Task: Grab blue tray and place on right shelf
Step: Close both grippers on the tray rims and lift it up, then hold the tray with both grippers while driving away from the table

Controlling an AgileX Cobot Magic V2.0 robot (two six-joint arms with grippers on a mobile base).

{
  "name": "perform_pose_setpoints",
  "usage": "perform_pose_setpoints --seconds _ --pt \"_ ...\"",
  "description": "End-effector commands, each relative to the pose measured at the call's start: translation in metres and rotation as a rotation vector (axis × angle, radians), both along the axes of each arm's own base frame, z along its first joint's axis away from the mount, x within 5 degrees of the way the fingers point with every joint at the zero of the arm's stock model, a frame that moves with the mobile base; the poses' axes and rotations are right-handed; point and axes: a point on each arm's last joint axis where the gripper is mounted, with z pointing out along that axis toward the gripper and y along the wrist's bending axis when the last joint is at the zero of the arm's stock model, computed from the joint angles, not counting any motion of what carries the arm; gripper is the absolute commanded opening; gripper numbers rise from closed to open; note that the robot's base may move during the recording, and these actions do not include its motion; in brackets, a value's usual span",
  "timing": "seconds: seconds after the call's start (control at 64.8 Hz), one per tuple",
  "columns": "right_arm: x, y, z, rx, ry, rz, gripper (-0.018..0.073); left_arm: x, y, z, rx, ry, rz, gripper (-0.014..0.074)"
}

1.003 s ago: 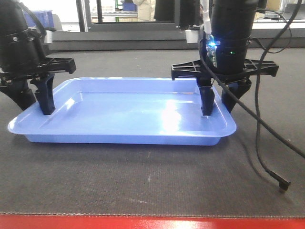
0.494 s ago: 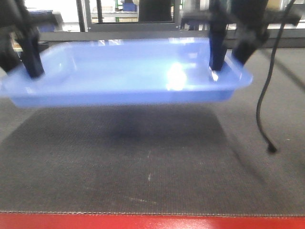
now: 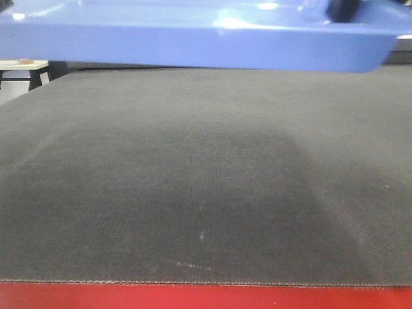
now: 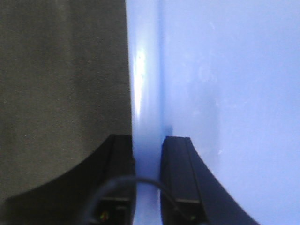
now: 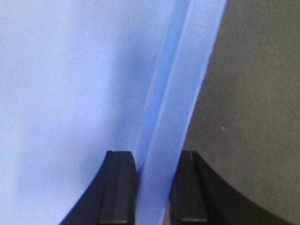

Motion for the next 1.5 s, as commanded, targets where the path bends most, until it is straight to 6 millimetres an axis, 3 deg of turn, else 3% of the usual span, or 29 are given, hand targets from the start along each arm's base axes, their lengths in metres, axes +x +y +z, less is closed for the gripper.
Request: perform_pose_setpoints --seconds 0.0,0.309,0.586,1.481 --pt "-0.018 -0.015 0.022 -0.026 -0.097 0.029 0.0057 -0.025 0.003 0.019 0.020 -0.011 -0.026 -0.0041" --pt "-0.044 -0.032 0.044 0.023 -0.179 0.023 0.0057 -0.042 -0.013 0.024 -0.017 -0.016 -0.082 -0.0041" --pt "-0.043 -0.031 0.045 0.034 -0.198 0.025 0.0057 -0.044 -0.016 0.008 0.002 0.039 -0.082 -0.0041" --pt "-0.043 -0.030 0.046 0.036 -0.201 0.026 0.0057 -0.044 -0.016 0.009 -0.001 0.038 -0.082 -0.0048"
